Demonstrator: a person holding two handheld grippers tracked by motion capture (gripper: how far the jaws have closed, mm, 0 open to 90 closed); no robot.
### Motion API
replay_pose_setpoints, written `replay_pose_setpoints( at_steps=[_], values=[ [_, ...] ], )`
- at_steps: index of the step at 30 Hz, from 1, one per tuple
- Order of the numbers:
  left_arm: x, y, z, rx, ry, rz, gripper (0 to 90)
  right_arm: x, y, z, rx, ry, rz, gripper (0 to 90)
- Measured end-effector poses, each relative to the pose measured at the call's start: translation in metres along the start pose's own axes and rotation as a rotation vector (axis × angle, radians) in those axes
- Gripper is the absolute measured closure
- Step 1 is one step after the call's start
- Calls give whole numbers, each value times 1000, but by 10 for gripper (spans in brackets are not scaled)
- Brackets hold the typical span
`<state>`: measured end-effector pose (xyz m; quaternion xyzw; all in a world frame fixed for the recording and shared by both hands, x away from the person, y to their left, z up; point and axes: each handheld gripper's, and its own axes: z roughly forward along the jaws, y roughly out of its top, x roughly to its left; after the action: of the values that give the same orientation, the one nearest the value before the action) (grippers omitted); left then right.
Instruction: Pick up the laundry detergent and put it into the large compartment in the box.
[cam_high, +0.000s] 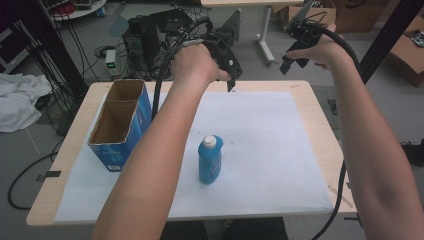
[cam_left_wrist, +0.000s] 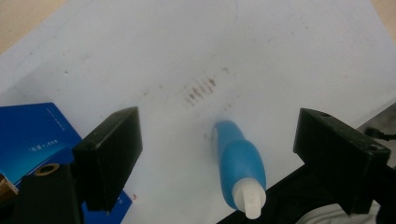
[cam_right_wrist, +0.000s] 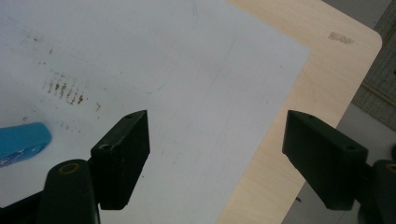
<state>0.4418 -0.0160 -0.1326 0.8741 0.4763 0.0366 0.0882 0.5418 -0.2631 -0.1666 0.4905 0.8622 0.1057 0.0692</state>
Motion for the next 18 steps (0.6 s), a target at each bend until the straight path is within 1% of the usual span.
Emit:
replay_pose_setpoints(
  at_steps=[7, 9, 15, 18],
  values=[
    [-1, -6, -4, -6, 11, -4, 161, 0, 0, 0, -5, -2, 3, 235],
    [-2, -7, -4, -8, 12, -8, 161, 0, -1, 0, -6, -3, -4, 236],
    [-6, -14, -5, 1, 19, -6, 160, 1, -2, 4, -2, 2, -2, 236],
    [-10, -19, -6, 0, 22, -7, 160, 2, -2, 5, -3, 3, -11, 238]
  ],
)
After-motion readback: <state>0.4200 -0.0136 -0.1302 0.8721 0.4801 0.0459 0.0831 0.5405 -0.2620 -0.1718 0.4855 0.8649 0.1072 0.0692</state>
